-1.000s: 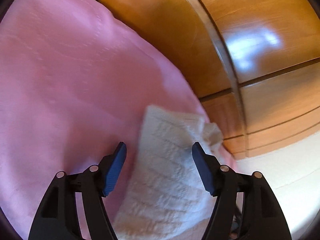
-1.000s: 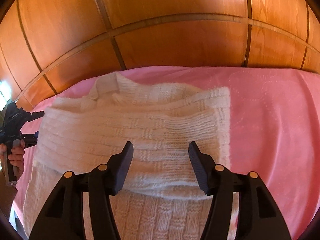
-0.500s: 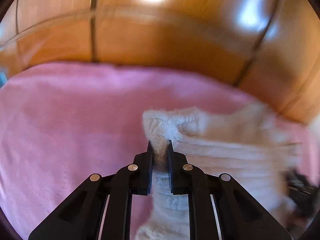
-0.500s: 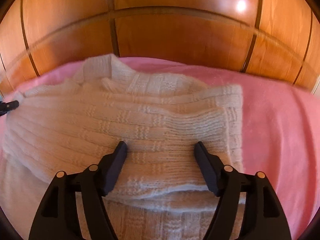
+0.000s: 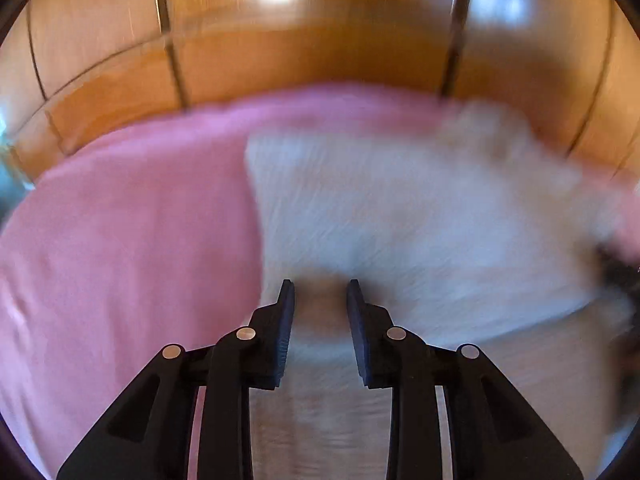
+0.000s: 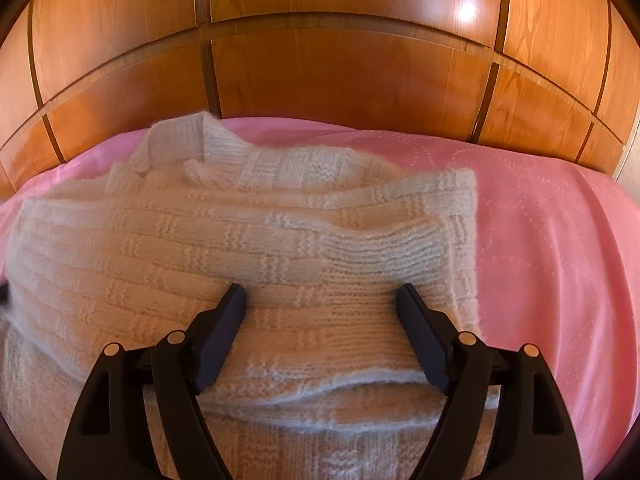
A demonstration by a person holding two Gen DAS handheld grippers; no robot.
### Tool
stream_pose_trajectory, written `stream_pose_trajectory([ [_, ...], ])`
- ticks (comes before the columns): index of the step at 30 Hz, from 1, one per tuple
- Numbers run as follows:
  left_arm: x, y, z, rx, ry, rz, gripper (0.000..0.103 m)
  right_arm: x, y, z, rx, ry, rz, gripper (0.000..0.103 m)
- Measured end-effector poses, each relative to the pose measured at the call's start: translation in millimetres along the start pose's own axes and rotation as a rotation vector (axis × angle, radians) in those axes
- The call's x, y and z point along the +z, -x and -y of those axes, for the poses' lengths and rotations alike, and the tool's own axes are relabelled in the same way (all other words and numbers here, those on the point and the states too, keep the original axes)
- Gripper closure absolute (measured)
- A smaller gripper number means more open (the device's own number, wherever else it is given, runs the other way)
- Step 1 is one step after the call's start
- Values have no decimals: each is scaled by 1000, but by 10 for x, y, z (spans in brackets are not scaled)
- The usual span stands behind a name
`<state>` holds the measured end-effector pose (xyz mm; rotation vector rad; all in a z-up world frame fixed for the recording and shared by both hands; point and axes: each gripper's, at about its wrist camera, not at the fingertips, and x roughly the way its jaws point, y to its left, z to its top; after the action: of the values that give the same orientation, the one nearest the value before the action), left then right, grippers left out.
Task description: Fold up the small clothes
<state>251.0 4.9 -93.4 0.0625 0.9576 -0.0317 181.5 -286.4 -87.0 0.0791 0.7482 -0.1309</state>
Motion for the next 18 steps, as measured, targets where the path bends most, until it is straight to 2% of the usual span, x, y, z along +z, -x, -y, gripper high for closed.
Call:
stream_pose_trajectory([
  [2, 48, -56, -26, 14, 11, 20, 76, 10, 15, 1, 7, 1, -5, 25],
  [4, 114, -41, -74, 24, 52, -25, 76, 50, 74, 29, 15, -1, -27, 23],
  [5, 145, -8, -107, 18, 89, -41, 76, 61, 144, 55, 19, -4, -37, 14],
  [6, 162, 19, -144, 11, 112, -44, 76, 52, 231, 91, 32, -16, -36, 10],
  [7, 147, 77, -164, 9, 125, -38, 76, 26, 326, 129, 52, -26, -27, 10],
  [8, 111, 153, -181, 13, 130, -25, 76, -8, 419, 172, 69, -34, -18, 10],
  [10, -30, 298, -214, 33, 127, -11, 66, -110, 591, 285, 85, -52, -19, 9],
  [13, -288, 599, -242, 10, 144, 26, 63, -317, 749, 473, 97, -87, -56, 9],
  [14, -368, 705, -237, 12, 141, 35, 59, -375, 787, 509, 96, -92, -64, 9],
  [15, -444, 784, -243, 17, 140, 52, 51, -450, 824, 582, 93, -98, -78, 8],
  [18, -634, 981, -279, -1, 156, 86, 49, -670, 922, 722, 93, -115, -111, 8],
])
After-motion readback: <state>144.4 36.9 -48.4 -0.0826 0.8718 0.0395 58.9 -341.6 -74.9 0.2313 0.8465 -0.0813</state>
